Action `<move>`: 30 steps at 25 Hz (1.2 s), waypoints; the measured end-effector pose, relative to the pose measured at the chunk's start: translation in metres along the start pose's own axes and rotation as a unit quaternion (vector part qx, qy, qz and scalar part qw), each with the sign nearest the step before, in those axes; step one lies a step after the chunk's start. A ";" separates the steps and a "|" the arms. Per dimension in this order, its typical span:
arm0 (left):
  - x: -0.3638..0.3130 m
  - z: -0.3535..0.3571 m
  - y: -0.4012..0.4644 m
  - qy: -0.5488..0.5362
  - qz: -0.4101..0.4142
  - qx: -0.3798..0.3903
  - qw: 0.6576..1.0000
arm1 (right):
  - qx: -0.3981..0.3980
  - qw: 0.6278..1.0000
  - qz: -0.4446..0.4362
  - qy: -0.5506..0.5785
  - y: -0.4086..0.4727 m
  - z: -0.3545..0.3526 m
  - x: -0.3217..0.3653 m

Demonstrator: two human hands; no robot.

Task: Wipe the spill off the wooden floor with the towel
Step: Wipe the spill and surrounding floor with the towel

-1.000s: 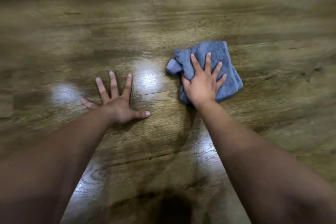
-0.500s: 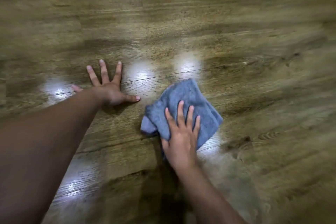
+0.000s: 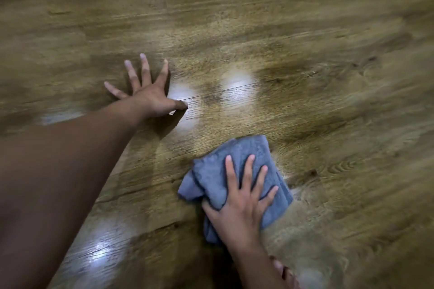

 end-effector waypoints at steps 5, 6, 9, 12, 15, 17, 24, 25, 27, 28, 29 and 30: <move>-0.016 -0.042 0.047 0.013 -0.011 0.031 0.999 | -0.016 1.000 0.006 -0.022 0.094 -0.027 -0.009; -0.015 -0.045 0.056 0.008 -0.015 0.043 0.999 | -0.026 0.999 0.001 -0.029 0.106 -0.031 -0.009; -0.011 -0.047 0.074 -0.005 -0.021 0.067 0.998 | -0.049 0.998 -0.006 -0.033 0.126 -0.037 -0.009; -0.010 -0.043 0.071 -0.015 -0.003 0.076 0.997 | -0.040 0.999 0.000 -0.030 0.135 -0.047 -0.006; -0.012 -0.046 0.068 -0.009 -0.013 0.075 0.997 | -0.033 0.999 0.012 -0.021 0.179 -0.065 0.005; -0.012 -0.045 0.068 -0.014 -0.018 0.087 0.996 | -0.038 0.999 0.011 -0.012 0.218 -0.079 0.015; -0.018 -0.046 0.065 -0.025 -0.027 0.109 0.993 | -0.055 0.998 0.008 -0.013 0.307 -0.110 0.036; -0.019 -0.045 0.065 -0.025 -0.027 0.112 0.993 | -0.056 0.998 0.005 -0.010 0.313 -0.112 0.038; -0.017 -0.044 0.067 -0.027 -0.029 0.114 0.993 | -0.057 0.998 0.001 -0.004 0.321 -0.116 0.039; -0.016 -0.045 0.067 -0.029 -0.032 0.113 0.993 | -0.058 0.998 -0.001 -0.003 0.323 -0.116 0.040; -0.016 -0.045 0.066 -0.028 -0.031 0.111 0.993 | -0.057 0.998 -0.002 -0.005 0.323 -0.116 0.040; -0.017 -0.044 0.066 -0.025 -0.029 0.111 0.993 | -0.058 0.998 0.000 -0.008 0.321 -0.116 0.040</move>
Point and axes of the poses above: each hand's wrist, its own y-axis towards the middle knuckle, its own z-axis out of the palm, x = y × z, the point moved 8 cm from there along y, towards the middle knuckle, and after that the axes turned 7 degrees about x, right-handed, at the moved point
